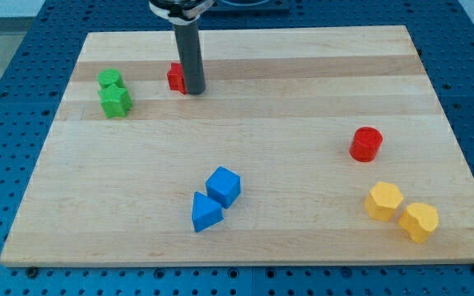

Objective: Push the red star right to the green circle

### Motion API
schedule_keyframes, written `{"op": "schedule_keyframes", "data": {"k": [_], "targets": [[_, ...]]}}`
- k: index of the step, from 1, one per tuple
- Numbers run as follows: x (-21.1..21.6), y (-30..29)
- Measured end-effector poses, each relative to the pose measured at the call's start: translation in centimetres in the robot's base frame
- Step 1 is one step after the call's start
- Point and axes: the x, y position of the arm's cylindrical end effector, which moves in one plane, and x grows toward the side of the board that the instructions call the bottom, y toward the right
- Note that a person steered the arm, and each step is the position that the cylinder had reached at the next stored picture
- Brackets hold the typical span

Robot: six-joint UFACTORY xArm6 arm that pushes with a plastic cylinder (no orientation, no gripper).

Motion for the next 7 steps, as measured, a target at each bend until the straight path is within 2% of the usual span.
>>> {"op": "schedule_keyframes", "data": {"k": [1,2,3,4,7], "targets": [[0.0,-1.3],[-0.9,1.5],[-4.7,2.6],[-5.6,1.5],[-5.1,-1.4]]}}
